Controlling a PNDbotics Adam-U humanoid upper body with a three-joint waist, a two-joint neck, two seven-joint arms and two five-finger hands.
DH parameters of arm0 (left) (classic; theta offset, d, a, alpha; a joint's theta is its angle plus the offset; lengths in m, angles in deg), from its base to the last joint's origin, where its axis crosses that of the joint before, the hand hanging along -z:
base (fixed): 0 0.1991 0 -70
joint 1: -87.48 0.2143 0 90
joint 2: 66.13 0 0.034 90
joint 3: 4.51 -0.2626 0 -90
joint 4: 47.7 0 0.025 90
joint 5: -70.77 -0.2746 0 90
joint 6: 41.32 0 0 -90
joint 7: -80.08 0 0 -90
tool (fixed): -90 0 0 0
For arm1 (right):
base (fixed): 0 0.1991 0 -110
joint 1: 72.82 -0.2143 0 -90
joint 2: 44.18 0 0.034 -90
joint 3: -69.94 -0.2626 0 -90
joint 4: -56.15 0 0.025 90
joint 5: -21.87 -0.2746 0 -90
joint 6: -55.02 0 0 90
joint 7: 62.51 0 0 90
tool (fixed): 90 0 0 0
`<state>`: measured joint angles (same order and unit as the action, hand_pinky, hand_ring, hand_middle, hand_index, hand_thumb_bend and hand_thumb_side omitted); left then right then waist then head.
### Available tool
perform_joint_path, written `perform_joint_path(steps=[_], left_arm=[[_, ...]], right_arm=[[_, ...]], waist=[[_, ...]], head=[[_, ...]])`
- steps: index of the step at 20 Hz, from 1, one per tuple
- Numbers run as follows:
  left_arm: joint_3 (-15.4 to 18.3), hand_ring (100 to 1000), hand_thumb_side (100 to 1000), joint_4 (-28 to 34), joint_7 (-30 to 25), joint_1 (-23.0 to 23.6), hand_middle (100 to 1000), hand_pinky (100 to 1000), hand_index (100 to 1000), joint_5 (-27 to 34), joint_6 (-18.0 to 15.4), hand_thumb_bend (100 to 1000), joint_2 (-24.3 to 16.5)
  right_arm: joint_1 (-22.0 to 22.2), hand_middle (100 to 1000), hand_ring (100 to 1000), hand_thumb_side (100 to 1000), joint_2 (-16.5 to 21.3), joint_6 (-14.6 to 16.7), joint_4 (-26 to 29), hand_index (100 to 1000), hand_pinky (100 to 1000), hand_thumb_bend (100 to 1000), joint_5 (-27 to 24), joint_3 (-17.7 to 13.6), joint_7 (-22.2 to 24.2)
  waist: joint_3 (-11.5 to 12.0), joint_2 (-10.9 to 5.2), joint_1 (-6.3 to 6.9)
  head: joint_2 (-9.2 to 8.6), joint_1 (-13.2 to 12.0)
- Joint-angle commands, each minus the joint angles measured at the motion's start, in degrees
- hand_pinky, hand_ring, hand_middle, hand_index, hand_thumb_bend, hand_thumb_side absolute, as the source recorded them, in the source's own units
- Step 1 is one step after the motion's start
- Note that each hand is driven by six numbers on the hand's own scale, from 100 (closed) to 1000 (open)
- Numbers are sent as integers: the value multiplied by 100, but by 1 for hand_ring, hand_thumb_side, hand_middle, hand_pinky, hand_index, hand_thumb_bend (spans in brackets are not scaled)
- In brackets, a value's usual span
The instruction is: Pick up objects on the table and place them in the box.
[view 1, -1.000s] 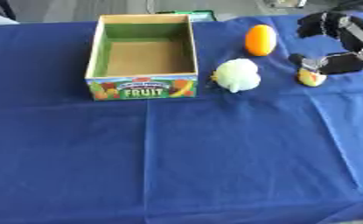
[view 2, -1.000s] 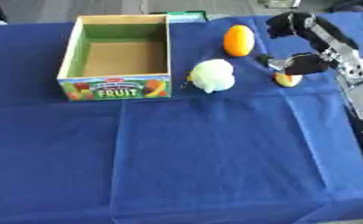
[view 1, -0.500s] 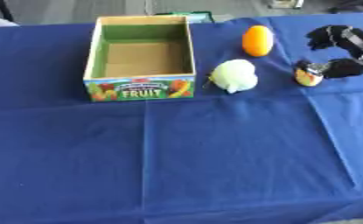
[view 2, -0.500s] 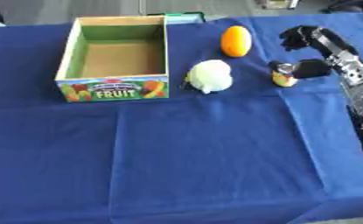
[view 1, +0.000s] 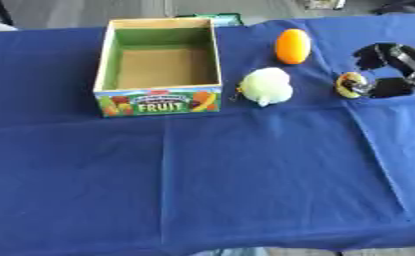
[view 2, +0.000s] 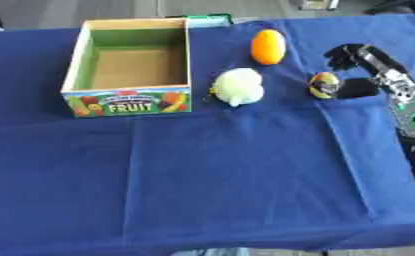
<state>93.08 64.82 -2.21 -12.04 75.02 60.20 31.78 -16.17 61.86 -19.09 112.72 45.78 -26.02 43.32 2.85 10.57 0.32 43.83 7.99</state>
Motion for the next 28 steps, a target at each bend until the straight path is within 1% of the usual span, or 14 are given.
perform_joint_path(steps=[1,7,12,15,18,19,20,21,22,24,27,28], left_arm=[[10,477,647,61,-1,-24,595,729,669,8,6,100,-123],[10,478,649,62,-2,-22,595,729,669,10,8,100,-124],[10,478,649,65,-2,-21,595,729,669,12,10,100,-125],[10,478,650,65,-1,-22,595,729,669,14,12,100,-124],[10,478,650,66,-1,-24,595,729,669,17,14,100,-123],[11,478,651,66,-1,-24,595,729,669,17,15,100,-123],[11,478,651,66,0,-23,595,729,669,17,15,100,-124],[12,478,651,66,0,-23,595,729,669,17,16,100,-124],[12,478,651,67,1,-23,595,729,669,18,16,100,-125],[13,478,651,67,2,-24,595,729,669,18,16,100,-125],[11,478,650,68,2,-26,595,728,669,19,17,100,-124],[11,478,650,68,2,-28,595,728,669,19,16,100,-125]], right_arm=[[-101,638,692,248,205,28,-48,785,774,459,317,-51,-35],[-98,641,697,235,170,-59,-189,776,765,453,913,-57,-152],[-121,633,693,209,130,-208,-258,765,754,444,1414,-52,-399],[-127,616,681,170,103,-252,-294,748,745,433,1588,-42,-492],[-129,590,656,129,77,-285,-318,721,734,424,1649,-40,-560],[-130,565,634,100,72,-299,-322,695,726,408,1653,-42,-588],[-131,558,628,100,68,-318,-323,688,724,397,1652,-45,-625],[-132,528,605,100,66,-339,-322,657,713,346,1648,-48,-668],[-134,519,597,100,64,-362,-318,646,710,330,1642,-51,-721],[-139,481,568,100,60,-403,-303,598,694,271,1642,-51,-837],[-146,415,516,100,46,-463,-274,519,667,114,1643,-53,-1079],[-147,398,507,100,42,-478,-263,502,663,100,1630,-54,-1174]], waist=[[-8,-94,-3],[-8,-93,-8],[1,-89,-12],[6,-82,-12],[5,-73,-11],[6,-71,-11],[7,-68,-11],[8,-67,-11],[10,-66,-12],[13,-66,-12],[16,-66,-11],[18,-67,-11]], head=[[28,11],[28,9],[28,7],[28,5],[28,5],[28,4],[28,4],[28,2],[28,0],[28,-3],[28,-5],[28,-6]])
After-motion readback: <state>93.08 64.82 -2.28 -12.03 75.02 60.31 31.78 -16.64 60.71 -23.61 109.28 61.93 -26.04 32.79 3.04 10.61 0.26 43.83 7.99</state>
